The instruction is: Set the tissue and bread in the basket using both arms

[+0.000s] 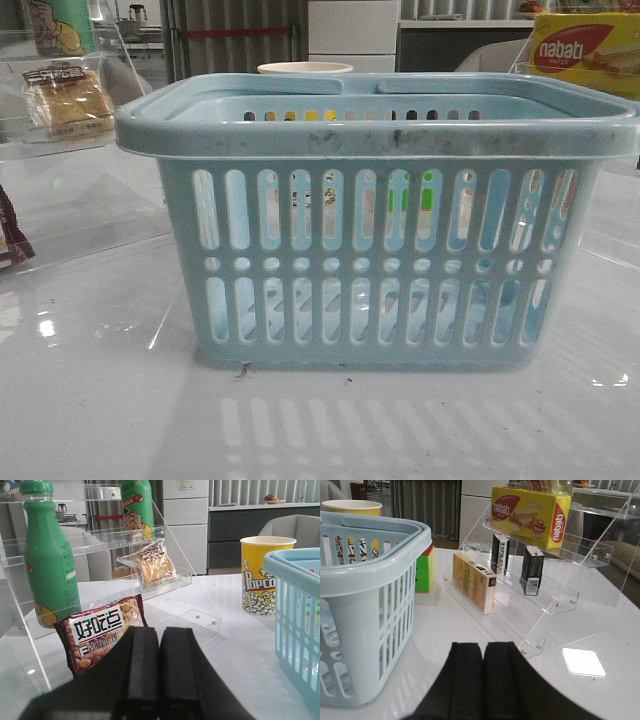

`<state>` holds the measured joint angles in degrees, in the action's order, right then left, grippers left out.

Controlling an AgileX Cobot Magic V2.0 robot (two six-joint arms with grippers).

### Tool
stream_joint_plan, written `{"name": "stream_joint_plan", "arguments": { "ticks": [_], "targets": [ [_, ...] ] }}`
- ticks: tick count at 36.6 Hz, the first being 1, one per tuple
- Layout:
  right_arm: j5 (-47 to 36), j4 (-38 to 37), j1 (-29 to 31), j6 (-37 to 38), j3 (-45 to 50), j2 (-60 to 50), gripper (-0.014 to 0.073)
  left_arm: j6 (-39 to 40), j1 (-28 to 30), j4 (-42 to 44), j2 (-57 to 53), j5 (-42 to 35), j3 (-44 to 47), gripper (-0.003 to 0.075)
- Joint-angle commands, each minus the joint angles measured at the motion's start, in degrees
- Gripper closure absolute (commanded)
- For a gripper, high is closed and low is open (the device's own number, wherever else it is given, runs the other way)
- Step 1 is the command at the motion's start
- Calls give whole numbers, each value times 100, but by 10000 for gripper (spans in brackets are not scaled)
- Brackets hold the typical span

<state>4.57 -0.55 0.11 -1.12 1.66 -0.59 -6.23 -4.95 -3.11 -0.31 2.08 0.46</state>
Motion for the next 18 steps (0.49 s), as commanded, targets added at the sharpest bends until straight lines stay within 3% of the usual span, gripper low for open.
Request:
{"name": "stream_joint_plan", "arguments": {
  "ticks": [1, 18],
  "targets": [
    [-515, -32, 18, -35, 0, -105, 540, 61, -5, -29, -98, -496, -4, 629],
    [-1141, 183, 18, -29, -36, -105, 540, 61, -5, -29, -98, -496, -4, 629]
  ]
}}
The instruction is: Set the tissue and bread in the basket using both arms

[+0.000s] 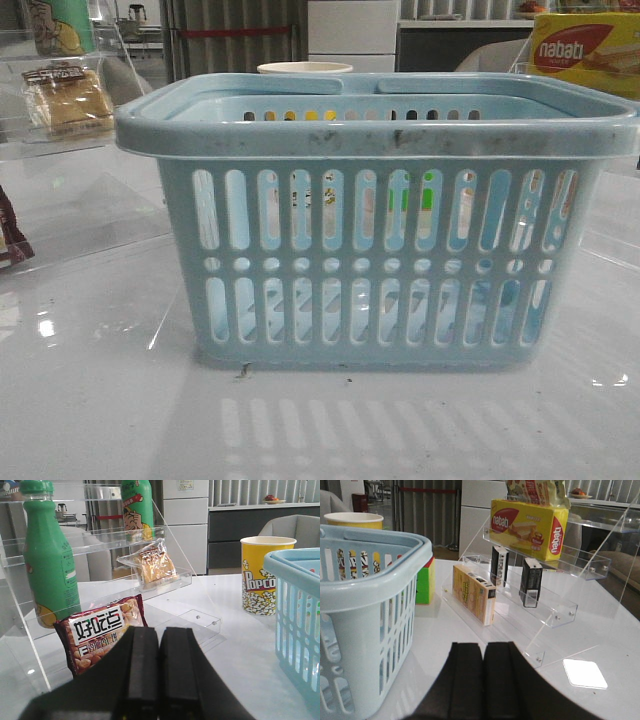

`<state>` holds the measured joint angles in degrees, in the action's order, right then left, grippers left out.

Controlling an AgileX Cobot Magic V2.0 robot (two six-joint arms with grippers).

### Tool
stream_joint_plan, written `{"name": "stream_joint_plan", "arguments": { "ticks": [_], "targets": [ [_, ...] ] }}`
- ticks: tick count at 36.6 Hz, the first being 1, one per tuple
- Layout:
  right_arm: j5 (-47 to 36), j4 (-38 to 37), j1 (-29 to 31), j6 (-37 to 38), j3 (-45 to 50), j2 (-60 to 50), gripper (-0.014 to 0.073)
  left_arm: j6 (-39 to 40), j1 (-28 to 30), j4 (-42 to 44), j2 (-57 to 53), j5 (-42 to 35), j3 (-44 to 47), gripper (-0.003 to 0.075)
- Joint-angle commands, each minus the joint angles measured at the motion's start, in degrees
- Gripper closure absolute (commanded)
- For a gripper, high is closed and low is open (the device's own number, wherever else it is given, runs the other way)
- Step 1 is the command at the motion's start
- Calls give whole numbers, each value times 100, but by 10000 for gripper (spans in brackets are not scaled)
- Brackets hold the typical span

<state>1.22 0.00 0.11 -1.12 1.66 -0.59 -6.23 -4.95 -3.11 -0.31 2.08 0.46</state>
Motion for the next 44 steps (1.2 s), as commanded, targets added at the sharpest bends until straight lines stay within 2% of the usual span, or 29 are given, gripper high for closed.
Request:
{"name": "stream_joint_plan", "arguments": {
  "ticks": [1, 6, 11, 24, 28, 33, 37, 40, 44],
  "targets": [
    [-868, 160, 18, -29, -80, -105, 540, 61, -5, -29, -98, -496, -4, 629],
    [-501, 165, 18, -29, -735, -94, 540, 61, -5, -29, -98, -496, -4, 629],
    [578, 165, 18, -29, -1735, 152, 540, 61, -5, -29, -98, -496, -4, 629],
    [2695, 165, 18, -29, -3799, 1939, 532, 61, -5, -29, -98, -496, -4, 629],
    [3110, 160, 18, -29, -4186, 2579, 461, 61, -5, -29, -98, -496, -4, 629],
    [3323, 160, 18, -29, -4479, 3426, 243, 61, -5, -29, -98, -496, -4, 629],
    [3301, 112, 18, -29, -4582, 4007, 120, 61, -5, -29, -98, -496, -4, 629],
    [3243, -84, 18, -29, -4678, 4460, 83, 61, -5, -29, -98, -496, -4, 629],
    [3183, -428, 40, -29, -4875, 5039, 81, 61, -5, -29, -98, -496, -4, 629]
  ]
}}
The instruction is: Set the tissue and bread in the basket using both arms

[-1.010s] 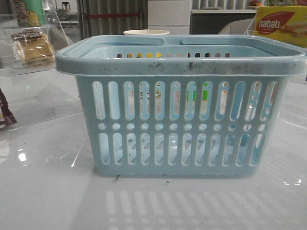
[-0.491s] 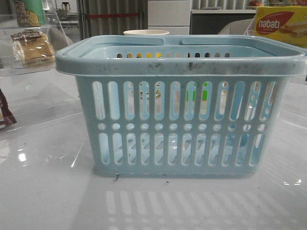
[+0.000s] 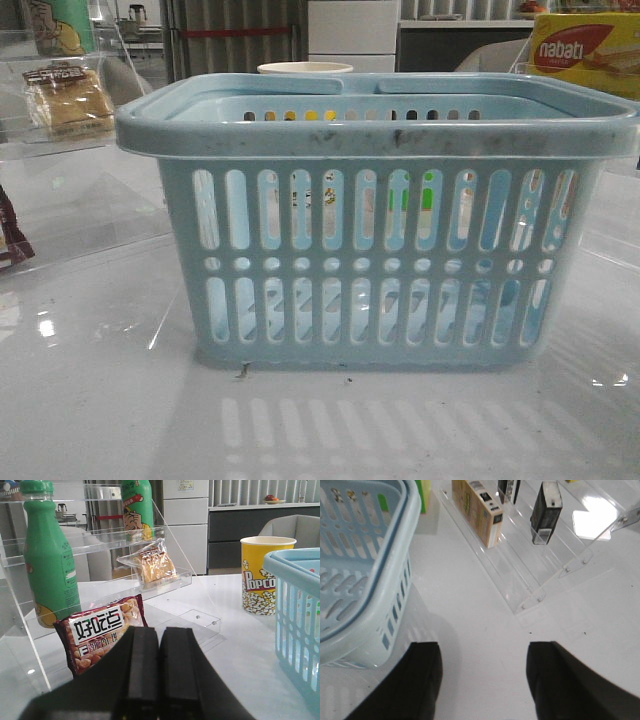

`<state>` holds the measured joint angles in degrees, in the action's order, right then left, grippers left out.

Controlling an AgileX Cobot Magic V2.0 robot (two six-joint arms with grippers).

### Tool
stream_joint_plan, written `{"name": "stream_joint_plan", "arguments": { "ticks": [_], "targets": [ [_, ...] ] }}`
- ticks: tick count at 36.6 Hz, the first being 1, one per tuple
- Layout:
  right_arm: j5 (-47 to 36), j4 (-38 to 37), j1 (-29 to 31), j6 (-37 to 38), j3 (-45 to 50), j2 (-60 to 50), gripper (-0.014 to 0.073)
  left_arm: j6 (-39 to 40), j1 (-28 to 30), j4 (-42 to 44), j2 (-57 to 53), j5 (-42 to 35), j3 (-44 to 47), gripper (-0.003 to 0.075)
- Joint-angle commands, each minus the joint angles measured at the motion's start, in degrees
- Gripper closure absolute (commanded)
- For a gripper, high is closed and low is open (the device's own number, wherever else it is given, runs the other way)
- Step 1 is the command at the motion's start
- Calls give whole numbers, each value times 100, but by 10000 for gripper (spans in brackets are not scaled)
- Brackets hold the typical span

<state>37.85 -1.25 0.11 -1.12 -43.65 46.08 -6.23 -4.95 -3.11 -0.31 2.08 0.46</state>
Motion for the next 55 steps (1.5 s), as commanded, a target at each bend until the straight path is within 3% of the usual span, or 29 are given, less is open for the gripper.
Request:
{"name": "stream_joint_plan", "arguments": {
  "ticks": [1, 18, 38, 55],
  "targets": [
    [-487, -364, 54, -29, -397, 538, 81, 61, -5, -29, -98, -496, -4, 629],
    [-907, -373, 812, 173, -1725, 2695, 82, 61, -5, -29, -98, -496, -4, 629],
    [-1416, -766, 830, 173, -3076, 4758, 85, 61, -5, -29, -98, -496, -4, 629],
    [-1533, -1157, 838, 173, -3851, 5598, 85, 61, -5, -29, -98, -496, -4, 629]
  ]
}}
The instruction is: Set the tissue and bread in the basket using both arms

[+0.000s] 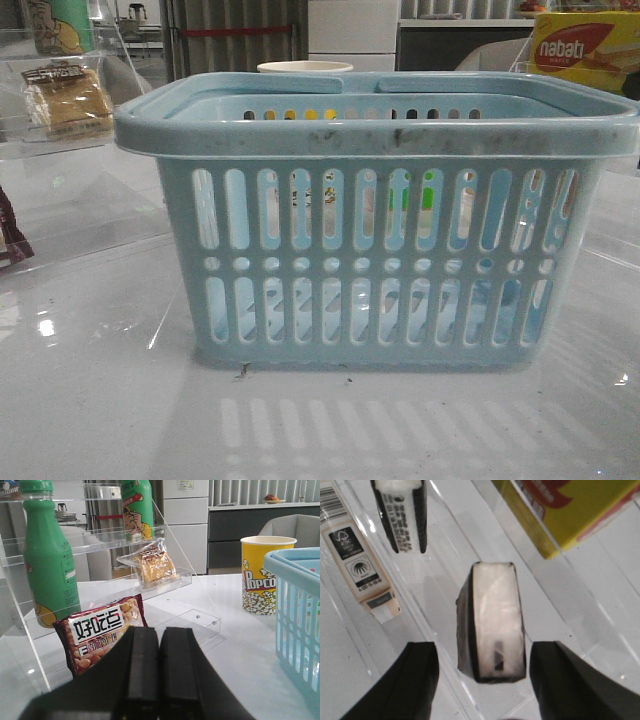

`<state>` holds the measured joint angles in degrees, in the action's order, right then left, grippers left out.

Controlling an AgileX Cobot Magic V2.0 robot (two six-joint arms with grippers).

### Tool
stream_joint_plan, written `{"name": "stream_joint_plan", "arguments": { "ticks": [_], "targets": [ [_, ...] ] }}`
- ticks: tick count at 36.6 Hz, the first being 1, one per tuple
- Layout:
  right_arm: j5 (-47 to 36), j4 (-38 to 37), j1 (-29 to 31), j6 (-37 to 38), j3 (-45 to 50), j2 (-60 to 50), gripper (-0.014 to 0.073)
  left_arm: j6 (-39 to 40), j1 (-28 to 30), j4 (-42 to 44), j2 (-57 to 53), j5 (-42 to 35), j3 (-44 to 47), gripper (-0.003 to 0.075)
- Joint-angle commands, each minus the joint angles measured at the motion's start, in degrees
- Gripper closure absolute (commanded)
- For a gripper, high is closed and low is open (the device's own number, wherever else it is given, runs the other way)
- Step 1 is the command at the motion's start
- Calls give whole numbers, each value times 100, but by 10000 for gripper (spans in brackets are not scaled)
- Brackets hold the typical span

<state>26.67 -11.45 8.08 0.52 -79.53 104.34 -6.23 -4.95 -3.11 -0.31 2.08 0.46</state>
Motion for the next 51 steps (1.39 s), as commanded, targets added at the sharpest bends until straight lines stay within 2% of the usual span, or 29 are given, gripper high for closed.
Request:
{"name": "stream_joint_plan", "arguments": {
  "ticks": [1, 5, 11, 15, 26, 35, 38, 43, 51],
  "targets": [
    [-437, -144, 41, 8, -271, -211, 88, 61, -5, -29, -98, -496, -4, 629],
    [-541, -162, 41, 8, -277, -162, 142, 61, -5, -29, -98, -496, -4, 629],
    [-542, -162, 41, 8, -277, -158, 316, 61, -5, -29, -98, -496, -4, 629],
    [-573, -162, 41, 8, -277, -163, 389, 61, -5, -29, -98, -496, -4, 629],
    [-234, -128, 30, 8, -329, -805, 398, 61, -5, -29, -98, -496, -4, 629],
    [274, 1234, -232, 2, -329, -1976, 398, 61, -5, -29, -98, -496, -4, 629],
    [456, 1302, -626, -52, -329, -2399, 398, 61, -5, -29, -98, -496, -4, 629],
    [674, 1308, -1618, -223, -329, -2816, 398, 61, -5, -29, -98, -496, -4, 629],
    [678, 1350, -3200, -223, -310, -2602, 398, 61, -5, -29, -98, -496, -4, 629]
  ]
}}
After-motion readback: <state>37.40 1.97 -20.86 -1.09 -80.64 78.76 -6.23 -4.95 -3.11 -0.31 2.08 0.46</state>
